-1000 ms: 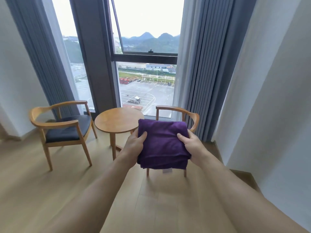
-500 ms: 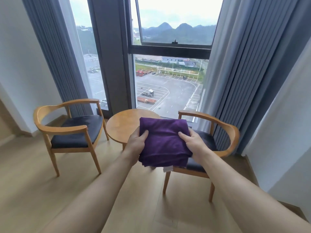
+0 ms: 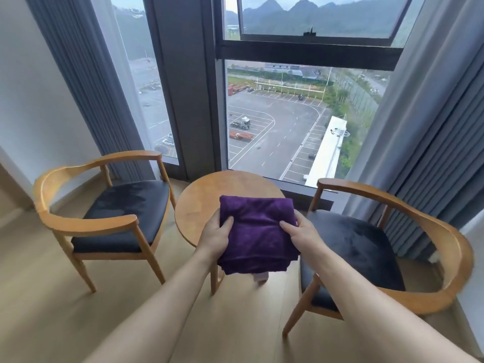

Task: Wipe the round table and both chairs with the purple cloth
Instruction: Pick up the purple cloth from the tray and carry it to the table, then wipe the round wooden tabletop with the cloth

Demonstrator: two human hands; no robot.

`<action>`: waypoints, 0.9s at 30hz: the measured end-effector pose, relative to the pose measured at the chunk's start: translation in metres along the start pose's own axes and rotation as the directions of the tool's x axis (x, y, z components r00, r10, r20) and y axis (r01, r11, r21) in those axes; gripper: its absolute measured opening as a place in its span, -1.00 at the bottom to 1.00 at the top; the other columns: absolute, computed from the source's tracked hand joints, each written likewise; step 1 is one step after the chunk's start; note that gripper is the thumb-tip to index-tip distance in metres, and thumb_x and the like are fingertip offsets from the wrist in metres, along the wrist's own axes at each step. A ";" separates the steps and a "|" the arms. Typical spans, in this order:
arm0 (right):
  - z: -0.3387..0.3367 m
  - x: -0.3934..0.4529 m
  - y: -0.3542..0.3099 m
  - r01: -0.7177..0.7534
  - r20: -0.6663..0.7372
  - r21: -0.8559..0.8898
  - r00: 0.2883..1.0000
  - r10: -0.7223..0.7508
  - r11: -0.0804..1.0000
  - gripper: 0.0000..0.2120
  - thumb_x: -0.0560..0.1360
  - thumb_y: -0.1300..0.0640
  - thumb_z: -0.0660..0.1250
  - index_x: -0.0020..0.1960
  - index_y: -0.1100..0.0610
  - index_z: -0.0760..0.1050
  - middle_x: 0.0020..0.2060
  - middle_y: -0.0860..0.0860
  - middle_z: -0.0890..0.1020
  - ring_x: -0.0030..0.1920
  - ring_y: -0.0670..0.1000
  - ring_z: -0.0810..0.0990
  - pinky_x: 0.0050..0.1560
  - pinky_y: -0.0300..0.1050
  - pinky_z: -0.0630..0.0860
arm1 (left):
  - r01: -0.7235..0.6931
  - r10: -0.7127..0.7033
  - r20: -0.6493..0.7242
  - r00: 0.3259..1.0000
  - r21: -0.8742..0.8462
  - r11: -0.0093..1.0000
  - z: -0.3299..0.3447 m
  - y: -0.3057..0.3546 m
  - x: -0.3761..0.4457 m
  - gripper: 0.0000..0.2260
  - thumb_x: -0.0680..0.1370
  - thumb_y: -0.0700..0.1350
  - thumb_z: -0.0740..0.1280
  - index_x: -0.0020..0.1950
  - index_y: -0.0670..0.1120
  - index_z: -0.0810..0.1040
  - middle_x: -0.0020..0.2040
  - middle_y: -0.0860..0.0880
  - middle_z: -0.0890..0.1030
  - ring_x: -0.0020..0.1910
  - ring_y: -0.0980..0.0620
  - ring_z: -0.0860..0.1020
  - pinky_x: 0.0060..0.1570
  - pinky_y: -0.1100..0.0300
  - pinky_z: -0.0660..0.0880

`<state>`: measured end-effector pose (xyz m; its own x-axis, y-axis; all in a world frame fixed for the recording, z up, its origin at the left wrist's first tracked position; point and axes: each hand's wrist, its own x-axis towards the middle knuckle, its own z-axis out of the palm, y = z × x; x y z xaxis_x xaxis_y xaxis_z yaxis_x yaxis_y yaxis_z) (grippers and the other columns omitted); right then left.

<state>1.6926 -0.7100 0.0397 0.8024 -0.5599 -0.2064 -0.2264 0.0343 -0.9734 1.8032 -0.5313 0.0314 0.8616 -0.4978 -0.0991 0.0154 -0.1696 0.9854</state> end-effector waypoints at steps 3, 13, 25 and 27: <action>0.015 0.067 0.012 -0.003 -0.003 -0.012 1.000 0.003 1.000 -0.72 0.62 0.21 0.26 0.21 -0.12 0.53 0.11 -0.01 0.66 0.08 0.04 0.65 -0.01 -0.06 0.63 | 0.027 -0.026 -0.027 0.999 0.045 0.999 -0.004 -0.020 0.065 -0.74 0.69 0.02 0.18 0.38 0.17 0.45 0.21 0.08 0.58 0.19 0.00 0.55 0.28 -0.10 0.51; 0.059 0.277 0.011 0.049 -0.025 -0.157 0.998 -0.054 0.986 -0.63 0.57 0.24 0.31 0.01 -0.28 0.52 -0.07 -0.34 0.63 -0.02 -0.26 0.59 -0.11 -0.37 0.50 | 0.028 -0.022 -0.085 0.996 0.067 0.997 -0.020 -0.059 0.275 -0.80 0.69 0.02 0.18 0.29 0.23 0.45 0.16 0.17 0.59 0.14 0.12 0.56 0.09 0.13 0.53; 0.134 0.424 0.153 -0.078 -0.079 -0.757 0.997 0.027 0.648 -0.46 0.54 0.00 0.34 0.49 -0.05 0.31 0.39 0.03 0.45 0.31 0.16 0.49 0.20 0.00 0.44 | 0.167 -0.161 -0.083 0.983 0.766 0.621 -0.074 -0.241 0.432 -0.50 0.62 0.06 0.29 0.54 0.04 0.31 0.46 -0.08 0.42 0.40 -0.18 0.41 0.32 -0.05 0.38; 0.164 0.435 0.185 0.040 0.023 -0.822 0.999 -0.036 0.569 -0.45 0.57 -0.07 0.30 0.52 -0.10 0.26 0.48 -0.01 0.33 0.42 0.12 0.38 0.29 0.00 0.39 | 0.071 -0.092 -0.022 0.996 0.817 0.573 -0.073 -0.271 0.444 -0.56 0.64 -0.01 0.25 0.53 0.03 0.35 0.49 -0.03 0.39 0.44 -0.13 0.37 0.38 -0.03 0.32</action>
<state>2.0906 -0.8114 -0.2468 0.8227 -0.5412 -0.1739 -0.5506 -0.6828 -0.4802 2.2187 -0.6439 -0.2697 0.8674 -0.4615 -0.1863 -0.3446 -0.8270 0.4442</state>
